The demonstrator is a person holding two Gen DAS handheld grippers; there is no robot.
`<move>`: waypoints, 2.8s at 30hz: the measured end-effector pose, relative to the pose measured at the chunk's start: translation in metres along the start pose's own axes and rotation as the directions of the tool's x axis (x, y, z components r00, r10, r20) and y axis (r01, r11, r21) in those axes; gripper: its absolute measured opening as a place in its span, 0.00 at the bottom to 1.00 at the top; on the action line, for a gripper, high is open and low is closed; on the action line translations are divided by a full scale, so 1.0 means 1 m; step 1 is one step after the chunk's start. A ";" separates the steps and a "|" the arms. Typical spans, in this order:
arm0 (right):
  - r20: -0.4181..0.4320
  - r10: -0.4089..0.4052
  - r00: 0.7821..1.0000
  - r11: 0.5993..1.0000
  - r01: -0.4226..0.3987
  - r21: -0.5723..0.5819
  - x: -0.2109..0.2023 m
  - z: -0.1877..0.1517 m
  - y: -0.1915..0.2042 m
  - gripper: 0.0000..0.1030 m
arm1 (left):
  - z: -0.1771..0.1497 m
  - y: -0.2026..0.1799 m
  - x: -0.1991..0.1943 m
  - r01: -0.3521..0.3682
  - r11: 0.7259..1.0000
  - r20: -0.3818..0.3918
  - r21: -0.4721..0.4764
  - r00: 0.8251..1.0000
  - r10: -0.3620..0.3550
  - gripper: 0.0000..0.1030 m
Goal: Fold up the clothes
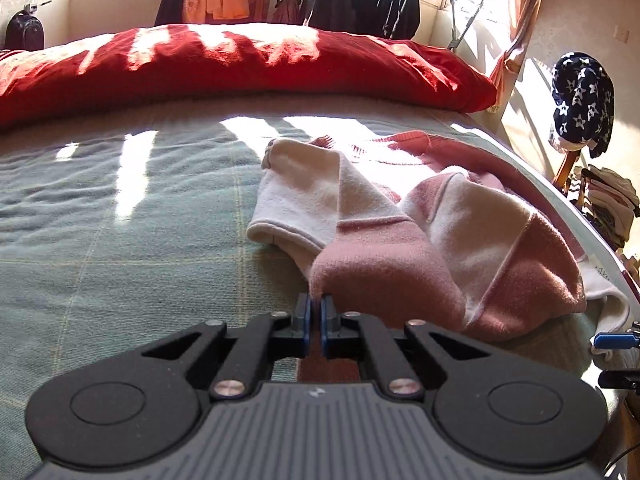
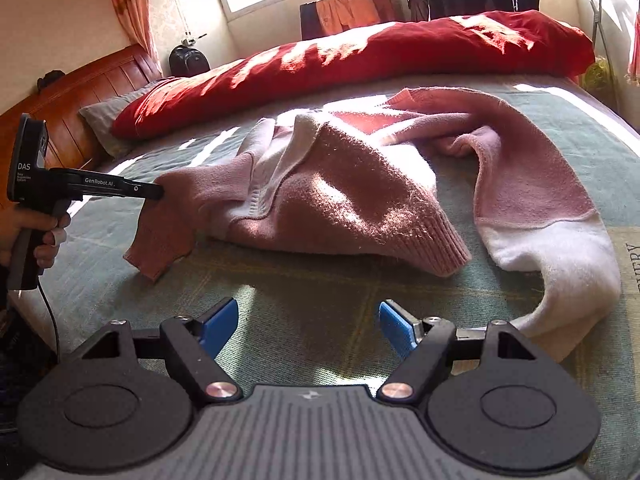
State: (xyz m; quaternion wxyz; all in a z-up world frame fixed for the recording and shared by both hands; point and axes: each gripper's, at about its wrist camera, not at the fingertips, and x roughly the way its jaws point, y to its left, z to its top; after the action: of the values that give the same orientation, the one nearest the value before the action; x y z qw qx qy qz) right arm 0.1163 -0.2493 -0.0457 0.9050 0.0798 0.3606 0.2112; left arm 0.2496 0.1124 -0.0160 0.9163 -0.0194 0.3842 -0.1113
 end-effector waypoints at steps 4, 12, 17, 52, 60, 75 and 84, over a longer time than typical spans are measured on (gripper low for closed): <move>0.000 -0.013 1.000 1.000 0.013 -0.002 0.001 0.002 -0.001 0.79 | 0.016 0.022 -0.008 -0.076 0.997 0.010 0.008 0.997 0.076 0.02; -0.012 -0.030 0.999 0.999 0.030 -0.009 0.011 0.009 0.005 0.79 | 0.040 0.095 0.002 -0.256 0.966 -0.020 -0.021 0.967 0.256 0.02; -0.020 -0.042 0.999 0.999 0.041 -0.014 0.018 0.013 0.008 0.79 | 0.049 0.126 0.014 -0.333 0.943 -0.038 -0.018 0.942 0.333 0.02; -0.068 -0.051 0.996 0.994 0.044 -0.102 0.051 0.035 0.040 0.83 | 0.008 0.298 0.027 -0.323 0.732 -0.132 -0.599 0.942 0.308 0.43; -0.069 -0.066 0.995 0.991 0.057 -0.119 0.052 0.037 0.046 0.83 | 0.017 0.276 0.049 -0.412 0.771 -0.114 -0.485 0.904 0.411 0.16; -0.058 -0.066 0.996 0.992 0.059 -0.113 0.047 0.037 0.044 0.83 | 0.017 0.271 0.019 -0.525 0.735 -0.104 -0.430 0.837 0.537 0.27; -0.048 -0.078 0.996 0.991 0.073 -0.109 0.032 0.031 0.040 0.84 | 0.009 0.246 0.004 -0.498 0.783 -0.105 -0.372 0.861 0.498 0.42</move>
State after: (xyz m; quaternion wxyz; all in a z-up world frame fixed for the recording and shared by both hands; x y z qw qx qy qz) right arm 0.1461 -0.1991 -0.0312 0.9055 0.0118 0.3751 0.1979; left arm 0.3053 0.3506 -0.0425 0.8907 -0.0975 0.3901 0.2122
